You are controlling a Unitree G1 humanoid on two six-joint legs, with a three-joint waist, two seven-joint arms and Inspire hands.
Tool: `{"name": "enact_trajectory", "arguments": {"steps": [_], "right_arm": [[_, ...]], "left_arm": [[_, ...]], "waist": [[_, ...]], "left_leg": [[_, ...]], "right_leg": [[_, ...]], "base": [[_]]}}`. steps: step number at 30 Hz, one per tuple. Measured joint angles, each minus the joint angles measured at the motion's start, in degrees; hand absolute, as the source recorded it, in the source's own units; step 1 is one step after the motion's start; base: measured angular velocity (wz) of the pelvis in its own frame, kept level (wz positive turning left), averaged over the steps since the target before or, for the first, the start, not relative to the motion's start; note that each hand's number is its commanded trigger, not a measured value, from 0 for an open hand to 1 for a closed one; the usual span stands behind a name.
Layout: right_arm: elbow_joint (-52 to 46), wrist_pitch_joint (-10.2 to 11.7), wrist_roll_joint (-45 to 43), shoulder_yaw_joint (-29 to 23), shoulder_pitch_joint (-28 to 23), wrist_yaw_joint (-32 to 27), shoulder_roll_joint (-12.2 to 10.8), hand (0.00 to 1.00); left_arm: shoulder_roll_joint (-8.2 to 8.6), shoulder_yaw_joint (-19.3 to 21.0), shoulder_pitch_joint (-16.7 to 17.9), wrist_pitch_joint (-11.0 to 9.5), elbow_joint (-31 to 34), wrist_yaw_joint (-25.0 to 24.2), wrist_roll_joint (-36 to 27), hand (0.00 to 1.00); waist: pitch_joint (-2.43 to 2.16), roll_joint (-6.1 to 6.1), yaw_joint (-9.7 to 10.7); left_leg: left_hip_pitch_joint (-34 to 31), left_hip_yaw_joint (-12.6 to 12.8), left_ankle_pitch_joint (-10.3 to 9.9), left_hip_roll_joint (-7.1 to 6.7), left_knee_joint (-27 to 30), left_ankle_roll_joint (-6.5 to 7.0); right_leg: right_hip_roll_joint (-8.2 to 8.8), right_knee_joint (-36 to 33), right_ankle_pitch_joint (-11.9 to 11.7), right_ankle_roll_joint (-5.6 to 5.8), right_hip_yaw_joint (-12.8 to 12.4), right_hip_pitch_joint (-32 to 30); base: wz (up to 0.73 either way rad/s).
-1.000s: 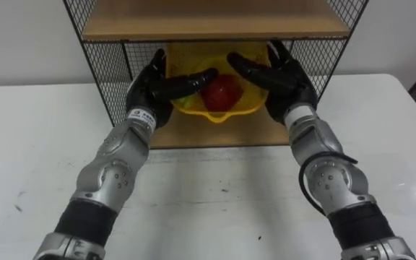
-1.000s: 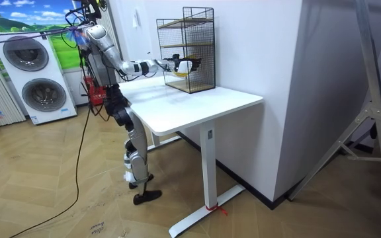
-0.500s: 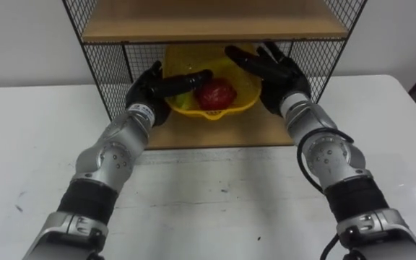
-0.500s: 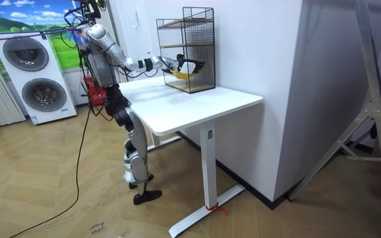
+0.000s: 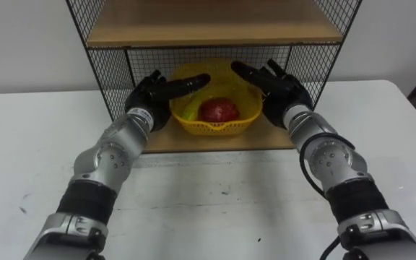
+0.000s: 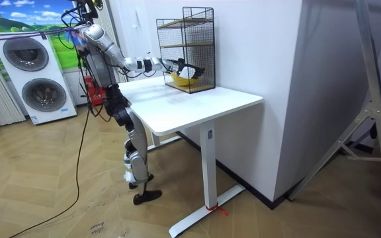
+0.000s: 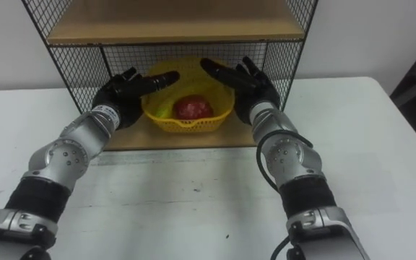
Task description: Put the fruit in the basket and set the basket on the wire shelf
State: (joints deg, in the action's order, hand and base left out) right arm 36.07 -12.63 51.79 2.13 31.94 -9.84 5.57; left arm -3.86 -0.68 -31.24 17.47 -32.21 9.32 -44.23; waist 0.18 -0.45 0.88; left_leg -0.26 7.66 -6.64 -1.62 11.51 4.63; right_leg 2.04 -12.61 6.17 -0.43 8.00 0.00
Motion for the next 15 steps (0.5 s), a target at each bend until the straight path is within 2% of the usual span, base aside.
{"name": "enact_trajectory", "arguments": {"steps": [4, 11, 15], "right_arm": [[0.0, 0.0, -0.2, 0.0, 0.0, 0.0, 0.2, 0.00], [0.0, 0.0, -0.4, -1.9, -2.0, 0.8, 0.4, 0.00], [0.0, -1.2, -0.5, -2.6, -3.7, 1.2, 0.4, 0.00]], "left_arm": [[-0.19, 0.1, 0.1, 0.0, 0.0, 0.0, 0.0, 0.00], [-1.58, 0.6, 0.7, 0.0, 0.0, -0.4, 0.1, 0.00], [-1.96, 0.7, 2.0, 0.1, 0.0, -0.3, 0.1, 0.00]], "waist": [[0.02, -0.03, 0.1], [0.00, -0.01, 0.4], [-0.01, 0.02, 0.4]], "left_leg": [[-0.2, 0.0, 0.0, 0.01, 0.1, 0.00], [-0.1, -0.3, 0.0, -0.01, 0.1, -0.01], [0.0, -0.7, 0.0, -0.02, 0.2, -0.02]], "right_leg": [[0.04, 0.0, 0.0, 0.00, 0.1, -0.1], [0.04, 0.4, 0.0, 0.00, 0.5, 0.4], [0.03, 0.8, 0.0, -0.02, 0.9, 0.7]], "base": [[0.00], [0.02], [0.06]]}}
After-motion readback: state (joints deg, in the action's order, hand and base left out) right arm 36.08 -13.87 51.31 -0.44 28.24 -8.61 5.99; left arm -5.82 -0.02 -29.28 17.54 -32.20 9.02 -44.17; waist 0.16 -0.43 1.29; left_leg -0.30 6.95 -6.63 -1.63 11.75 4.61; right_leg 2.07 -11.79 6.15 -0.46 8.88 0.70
